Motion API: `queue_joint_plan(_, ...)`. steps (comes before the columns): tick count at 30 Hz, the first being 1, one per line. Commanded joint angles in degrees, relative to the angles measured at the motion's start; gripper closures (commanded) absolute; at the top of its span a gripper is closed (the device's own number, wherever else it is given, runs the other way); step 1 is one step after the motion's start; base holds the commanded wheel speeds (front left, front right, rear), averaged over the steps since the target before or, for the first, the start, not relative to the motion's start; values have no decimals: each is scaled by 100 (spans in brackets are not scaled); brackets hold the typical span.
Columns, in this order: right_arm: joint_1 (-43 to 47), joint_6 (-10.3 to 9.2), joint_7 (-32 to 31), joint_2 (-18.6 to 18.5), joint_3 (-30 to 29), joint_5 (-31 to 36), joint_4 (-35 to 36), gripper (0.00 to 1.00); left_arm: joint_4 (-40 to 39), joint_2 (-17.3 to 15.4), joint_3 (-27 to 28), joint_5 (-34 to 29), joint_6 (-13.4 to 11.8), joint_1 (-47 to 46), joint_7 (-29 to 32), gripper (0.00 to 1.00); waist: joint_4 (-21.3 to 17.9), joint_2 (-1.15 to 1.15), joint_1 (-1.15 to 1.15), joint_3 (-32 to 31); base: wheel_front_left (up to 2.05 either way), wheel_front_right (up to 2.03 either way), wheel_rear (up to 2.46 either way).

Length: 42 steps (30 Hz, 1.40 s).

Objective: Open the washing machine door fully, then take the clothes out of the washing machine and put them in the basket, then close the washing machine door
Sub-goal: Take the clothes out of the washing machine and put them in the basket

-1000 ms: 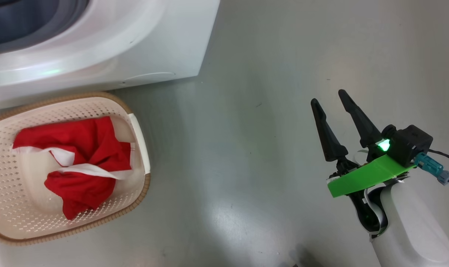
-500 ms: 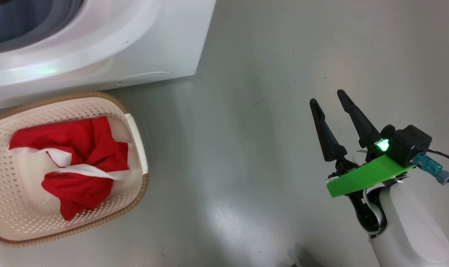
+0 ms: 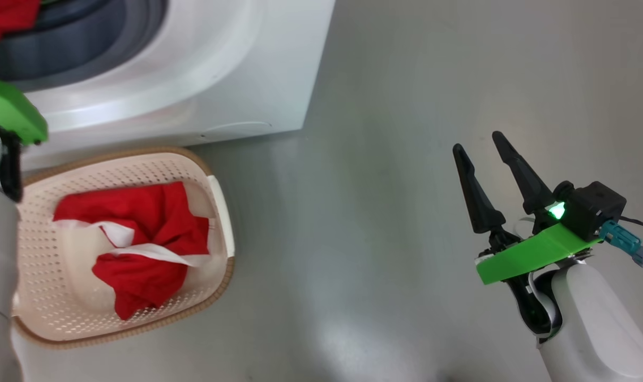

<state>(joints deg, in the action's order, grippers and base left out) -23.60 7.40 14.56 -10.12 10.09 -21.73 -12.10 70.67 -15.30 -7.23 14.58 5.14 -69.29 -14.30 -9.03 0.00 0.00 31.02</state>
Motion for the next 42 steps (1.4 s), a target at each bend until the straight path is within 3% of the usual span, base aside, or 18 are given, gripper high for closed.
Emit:
queue_joint_plan(1,205,9,44,-60,67,28,102,0,-323,-221,100,74,48,222,-64,100,179,0,0,-210,0,0,0)
queue_joint_plan(13,563,9,44,-201,-20,20,56,0,-2507,136,533,167,118,1930,-69,100,495,0,0,-773,0,0,0)
queue_joint_plan(25,826,9,44,-288,-126,3,75,0,-4087,342,667,25,148,3308,-69,100,673,0,0,-1084,0,0,0)
queue_joint_plan(42,932,9,44,-399,-205,5,125,0,-6227,485,844,30,-226,5368,23,100,932,0,0,-1119,0,0,0)
